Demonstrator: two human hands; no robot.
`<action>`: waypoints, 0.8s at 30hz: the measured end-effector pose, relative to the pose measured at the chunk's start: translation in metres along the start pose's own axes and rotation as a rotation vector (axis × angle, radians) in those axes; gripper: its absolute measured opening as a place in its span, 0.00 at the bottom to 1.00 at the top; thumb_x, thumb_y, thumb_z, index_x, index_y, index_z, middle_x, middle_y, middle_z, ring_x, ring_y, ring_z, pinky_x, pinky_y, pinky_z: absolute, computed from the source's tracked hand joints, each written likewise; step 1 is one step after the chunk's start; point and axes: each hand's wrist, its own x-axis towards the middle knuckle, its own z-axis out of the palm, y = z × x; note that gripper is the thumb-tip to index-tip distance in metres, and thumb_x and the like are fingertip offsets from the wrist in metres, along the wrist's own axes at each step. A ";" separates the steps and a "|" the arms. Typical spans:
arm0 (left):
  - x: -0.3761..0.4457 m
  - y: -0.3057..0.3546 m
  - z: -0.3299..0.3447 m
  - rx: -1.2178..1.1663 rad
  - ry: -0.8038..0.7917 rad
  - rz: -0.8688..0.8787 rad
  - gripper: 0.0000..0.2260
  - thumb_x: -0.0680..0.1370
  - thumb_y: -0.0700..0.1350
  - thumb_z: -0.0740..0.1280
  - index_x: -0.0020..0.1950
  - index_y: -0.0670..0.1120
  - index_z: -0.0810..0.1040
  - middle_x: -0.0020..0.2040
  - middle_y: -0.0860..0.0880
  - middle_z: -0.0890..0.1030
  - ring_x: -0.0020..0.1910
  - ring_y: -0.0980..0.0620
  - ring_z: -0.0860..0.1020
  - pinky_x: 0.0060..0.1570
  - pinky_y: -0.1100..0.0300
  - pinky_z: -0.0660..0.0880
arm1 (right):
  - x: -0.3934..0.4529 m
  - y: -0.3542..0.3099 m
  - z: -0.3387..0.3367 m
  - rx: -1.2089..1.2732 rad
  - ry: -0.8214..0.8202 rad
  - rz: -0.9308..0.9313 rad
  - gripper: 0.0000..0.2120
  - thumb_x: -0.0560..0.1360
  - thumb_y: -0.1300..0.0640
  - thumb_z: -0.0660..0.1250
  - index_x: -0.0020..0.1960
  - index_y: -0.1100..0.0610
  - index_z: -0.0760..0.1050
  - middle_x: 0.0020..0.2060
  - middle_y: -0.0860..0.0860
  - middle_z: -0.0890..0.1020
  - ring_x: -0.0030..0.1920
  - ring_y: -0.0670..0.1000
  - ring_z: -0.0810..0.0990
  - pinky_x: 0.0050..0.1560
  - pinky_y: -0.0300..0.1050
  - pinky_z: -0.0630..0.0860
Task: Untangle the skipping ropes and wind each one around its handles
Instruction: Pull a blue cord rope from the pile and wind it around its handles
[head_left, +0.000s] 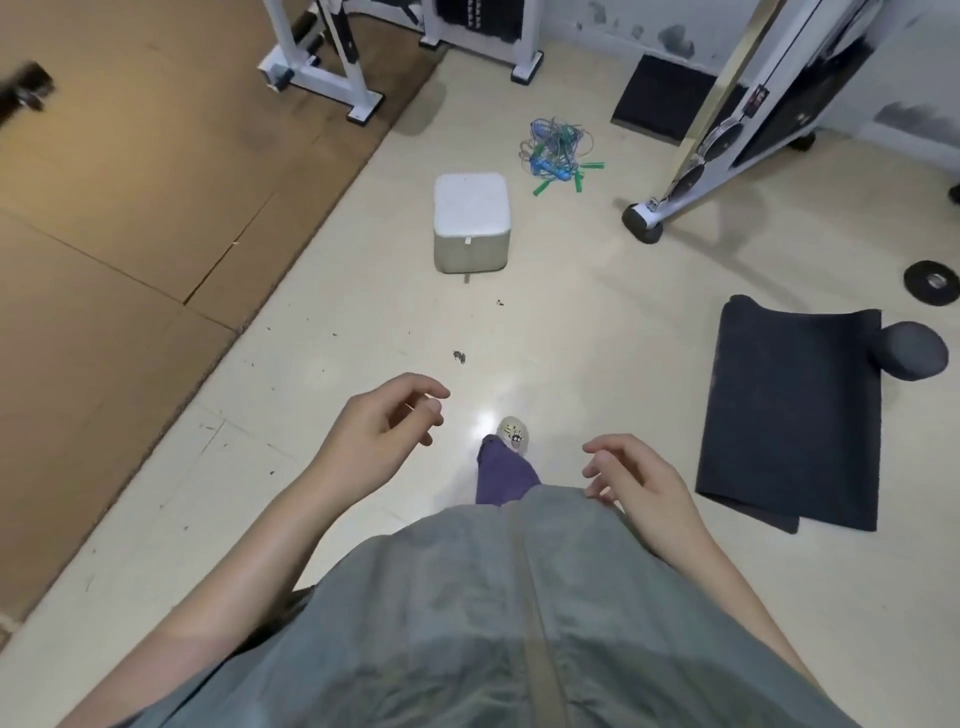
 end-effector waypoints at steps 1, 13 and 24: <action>0.031 0.013 -0.004 -0.003 0.003 -0.014 0.08 0.81 0.42 0.63 0.52 0.53 0.80 0.43 0.50 0.83 0.41 0.52 0.82 0.46 0.58 0.74 | 0.029 -0.012 -0.008 0.006 -0.005 0.005 0.08 0.80 0.58 0.62 0.50 0.49 0.80 0.41 0.51 0.83 0.41 0.51 0.81 0.46 0.42 0.76; 0.320 0.105 -0.064 -0.130 0.051 -0.156 0.09 0.82 0.40 0.62 0.51 0.49 0.81 0.42 0.47 0.83 0.39 0.47 0.80 0.44 0.56 0.75 | 0.357 -0.235 -0.052 -0.072 -0.097 -0.164 0.08 0.81 0.58 0.61 0.51 0.50 0.79 0.42 0.52 0.82 0.41 0.53 0.82 0.46 0.46 0.76; 0.617 0.180 -0.151 -0.124 0.026 -0.163 0.08 0.81 0.41 0.63 0.51 0.52 0.81 0.43 0.50 0.84 0.40 0.51 0.82 0.47 0.54 0.75 | 0.627 -0.401 -0.053 -0.131 -0.119 -0.186 0.07 0.81 0.59 0.62 0.52 0.53 0.79 0.42 0.54 0.82 0.40 0.53 0.82 0.45 0.44 0.76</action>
